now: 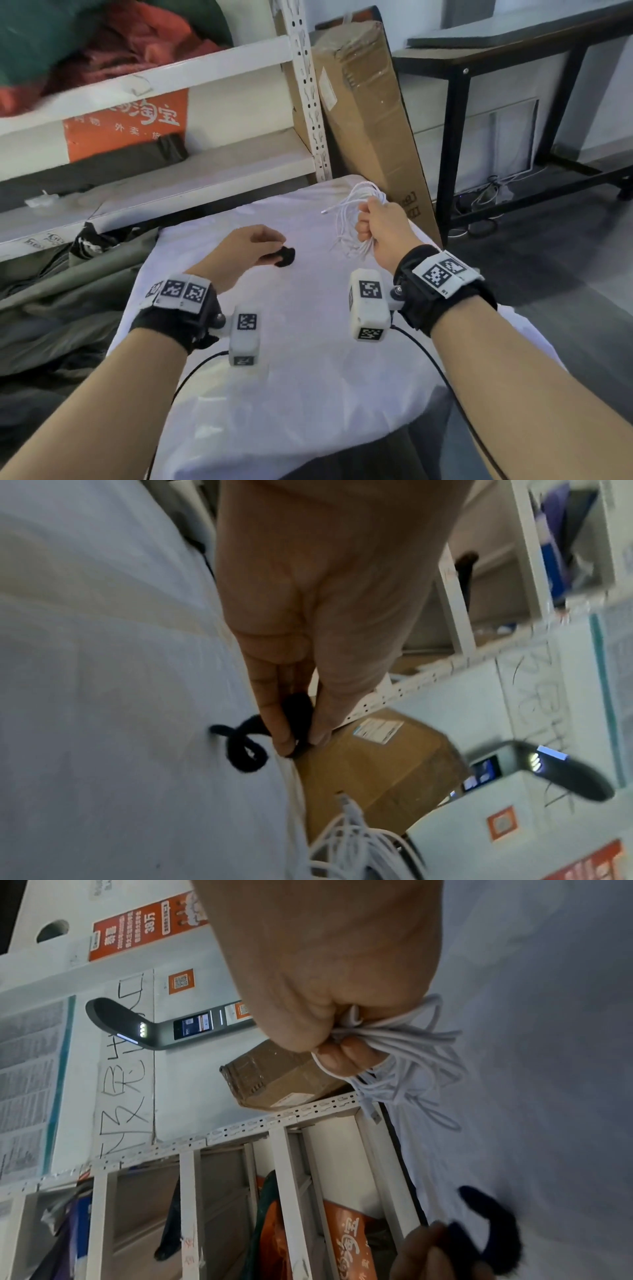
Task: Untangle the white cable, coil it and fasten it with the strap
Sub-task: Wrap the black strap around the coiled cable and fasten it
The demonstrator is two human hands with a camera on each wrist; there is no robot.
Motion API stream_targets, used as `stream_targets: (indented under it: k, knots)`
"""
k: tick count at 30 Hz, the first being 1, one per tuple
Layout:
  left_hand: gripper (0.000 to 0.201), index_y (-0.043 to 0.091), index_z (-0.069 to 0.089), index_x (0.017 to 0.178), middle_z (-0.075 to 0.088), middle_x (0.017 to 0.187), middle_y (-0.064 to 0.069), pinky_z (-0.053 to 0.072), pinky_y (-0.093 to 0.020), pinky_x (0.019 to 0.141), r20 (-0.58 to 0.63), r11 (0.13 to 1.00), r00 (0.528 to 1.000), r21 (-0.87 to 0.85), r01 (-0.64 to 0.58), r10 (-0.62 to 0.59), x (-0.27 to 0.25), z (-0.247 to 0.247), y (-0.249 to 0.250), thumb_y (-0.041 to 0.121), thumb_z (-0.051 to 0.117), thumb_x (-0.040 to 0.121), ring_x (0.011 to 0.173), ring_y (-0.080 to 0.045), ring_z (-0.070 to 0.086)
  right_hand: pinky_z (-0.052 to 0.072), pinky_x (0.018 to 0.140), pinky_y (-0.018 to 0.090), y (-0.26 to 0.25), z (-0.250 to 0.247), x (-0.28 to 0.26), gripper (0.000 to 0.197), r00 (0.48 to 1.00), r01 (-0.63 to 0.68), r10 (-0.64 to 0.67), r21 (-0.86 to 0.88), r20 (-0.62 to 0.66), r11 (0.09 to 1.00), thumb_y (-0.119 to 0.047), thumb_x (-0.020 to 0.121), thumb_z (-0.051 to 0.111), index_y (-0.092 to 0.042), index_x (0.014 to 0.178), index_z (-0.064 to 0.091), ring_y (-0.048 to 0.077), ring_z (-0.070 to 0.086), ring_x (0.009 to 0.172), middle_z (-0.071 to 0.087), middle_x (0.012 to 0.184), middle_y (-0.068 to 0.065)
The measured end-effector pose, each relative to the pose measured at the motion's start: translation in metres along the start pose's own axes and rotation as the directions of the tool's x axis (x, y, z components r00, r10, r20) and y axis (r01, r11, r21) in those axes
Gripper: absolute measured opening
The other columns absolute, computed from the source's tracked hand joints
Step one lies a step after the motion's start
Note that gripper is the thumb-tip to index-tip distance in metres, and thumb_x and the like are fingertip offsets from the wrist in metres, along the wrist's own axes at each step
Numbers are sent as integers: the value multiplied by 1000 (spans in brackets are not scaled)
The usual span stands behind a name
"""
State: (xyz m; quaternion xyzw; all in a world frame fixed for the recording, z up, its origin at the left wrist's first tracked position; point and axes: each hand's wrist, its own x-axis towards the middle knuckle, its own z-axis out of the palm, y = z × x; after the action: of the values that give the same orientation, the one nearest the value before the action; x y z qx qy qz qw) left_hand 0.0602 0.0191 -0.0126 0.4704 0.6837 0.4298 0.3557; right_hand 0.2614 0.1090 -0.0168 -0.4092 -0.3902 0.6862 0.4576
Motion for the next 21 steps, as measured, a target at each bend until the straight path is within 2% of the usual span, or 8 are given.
stream_targets:
  k: [3, 6, 10, 13, 15, 17, 19, 21]
  knots:
    - [16, 3, 60, 103, 66, 101, -18, 57, -20, 77, 28, 985, 1000, -170, 12, -7, -29, -12, -2, -5, 53, 91, 84, -22, 69, 28, 42, 18, 5, 15, -11, 31, 997, 2, 4, -77, 76, 997, -17, 101, 32, -14, 73, 46, 9, 34, 46, 41, 61, 0]
    - [19, 5, 61, 104, 69, 103, -19, 56, -26, 86, 68, 970, 998, -242, 34, -18, -49, -17, -7, -5, 53, 91, 94, -26, 69, 31, 46, 18, 9, 27, -25, 26, 993, 12, 11, -196, 118, 981, -18, 101, 34, -12, 80, 49, 9, 36, 49, 57, 69, 2]
    - [22, 6, 61, 107, 70, 100, -12, 56, -25, 84, 70, 957, 997, -289, -6, 27, -59, -20, -9, -6, 52, 91, 94, -22, 69, 31, 47, 18, 16, 40, -41, 25, 958, -18, 94, -272, 271, 962, -17, 102, 33, -10, 83, 48, 9, 32, 48, 70, 81, 7]
    - [23, 6, 60, 107, 71, 96, -8, 56, -22, 79, 102, 908, 991, -418, -33, 83, -63, -21, -6, -6, 51, 91, 92, -21, 70, 30, 46, 18, 19, 48, -50, 23, 934, -20, 126, -303, 334, 953, -20, 103, 33, -6, 92, 48, 10, 30, 49, 68, 69, 3]
    - [22, 7, 61, 105, 69, 96, -7, 56, -23, 78, 113, 876, 988, -480, -35, 102, -63, -19, -4, -5, 50, 91, 90, -21, 70, 31, 47, 18, 22, 52, -54, 24, 928, 3, 125, -343, 350, 939, -22, 103, 35, -3, 103, 50, 10, 33, 49, 57, 60, -1]
    - [20, 8, 61, 105, 68, 94, -7, 57, -21, 76, 97, 845, 989, -533, -39, 107, -62, -16, -2, -2, 48, 93, 85, -19, 69, 31, 48, 19, 26, 54, -56, 26, 915, 18, 132, -365, 381, 931, -23, 102, 37, -2, 106, 52, 10, 34, 49, 58, 66, 2]
    - [19, 8, 61, 105, 68, 94, -9, 57, -20, 74, 59, 796, 994, -604, -36, 89, -61, -12, -2, 1, 45, 96, 83, -19, 70, 30, 47, 20, 30, 54, -57, 26, 898, 24, 157, -401, 411, 916, -23, 103, 37, -2, 104, 52, 10, 36, 47, 60, 76, 10]
    - [20, 6, 60, 106, 69, 98, -13, 58, -22, 76, 33, 731, 997, -682, -26, 66, -61, -9, -2, 3, 42, 98, 85, -21, 71, 30, 44, 19, 31, 53, -57, 26, 879, 0, 197, -413, 434, 911, -21, 103, 36, 0, 102, 51, 8, 38, 41, 56, 76, 16]
